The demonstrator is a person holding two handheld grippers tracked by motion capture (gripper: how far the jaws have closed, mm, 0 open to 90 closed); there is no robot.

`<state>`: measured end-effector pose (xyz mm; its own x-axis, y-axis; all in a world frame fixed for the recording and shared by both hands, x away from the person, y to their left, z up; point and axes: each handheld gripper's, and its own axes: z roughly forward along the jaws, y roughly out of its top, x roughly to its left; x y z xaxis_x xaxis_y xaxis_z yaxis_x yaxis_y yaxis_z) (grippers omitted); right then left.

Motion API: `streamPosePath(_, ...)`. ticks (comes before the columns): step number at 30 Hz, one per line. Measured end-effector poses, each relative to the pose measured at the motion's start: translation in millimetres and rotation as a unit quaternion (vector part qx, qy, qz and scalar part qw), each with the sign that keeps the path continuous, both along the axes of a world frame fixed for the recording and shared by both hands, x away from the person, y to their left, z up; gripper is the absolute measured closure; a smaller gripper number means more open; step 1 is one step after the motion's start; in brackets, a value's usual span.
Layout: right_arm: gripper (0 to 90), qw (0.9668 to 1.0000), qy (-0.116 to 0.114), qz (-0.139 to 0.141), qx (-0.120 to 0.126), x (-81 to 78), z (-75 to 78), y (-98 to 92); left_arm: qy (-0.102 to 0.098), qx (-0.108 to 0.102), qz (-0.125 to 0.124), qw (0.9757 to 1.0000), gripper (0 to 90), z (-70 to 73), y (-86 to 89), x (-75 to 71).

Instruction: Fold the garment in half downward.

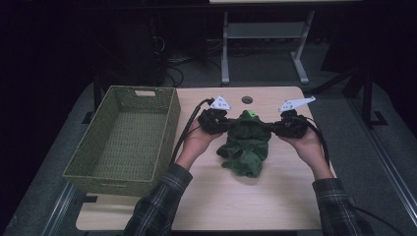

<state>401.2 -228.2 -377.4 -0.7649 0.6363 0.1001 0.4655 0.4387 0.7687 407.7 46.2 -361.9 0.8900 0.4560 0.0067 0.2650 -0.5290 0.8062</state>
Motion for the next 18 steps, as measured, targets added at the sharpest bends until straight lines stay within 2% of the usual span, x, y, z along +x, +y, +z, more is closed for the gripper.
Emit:
streamPosePath(6, 87.5, 0.9999, 0.000, 0.011, 0.003, -18.4, -4.8, -0.6, 0.003, -0.009, -0.011, 0.9999, 86.7, -5.2, 2.4, -17.8)
streamPosePath(8, 87.5, 0.9998, -0.013, 0.014, 0.004, -27.0, -6.1, -1.0, 0.001, -0.005, -0.017, 0.9998, 86.7, -6.6, 3.3, -24.3)
streamPosePath(12, 87.5, 0.9996, -0.012, 0.021, 0.012, -41.7, -10.2, -0.1, -0.012, 0.006, -0.025, 0.9996, 86.6, -10.6, 6.3, -36.2)
streamPosePath(15, 87.4, 0.9994, -0.019, 0.025, 0.014, -52.4, -16.2, 1.0, -0.005, 0.002, -0.034, 0.9994, 86.7, -16.1, 10.5, -43.2)
streamPosePath(16, 87.5, 0.9994, -0.014, 0.027, 0.015, -55.3, -18.2, 1.4, -0.003, 0.003, -0.037, 0.9993, 86.7, -18.5, 11.1, -46.0)
streamPosePath(18, 87.4, 0.9993, -0.017, 0.029, 0.017, -61.5, -22.8, 2.8, 0.002, 0.009, -0.043, 0.9990, 86.7, -24.1, 11.6, -51.6)
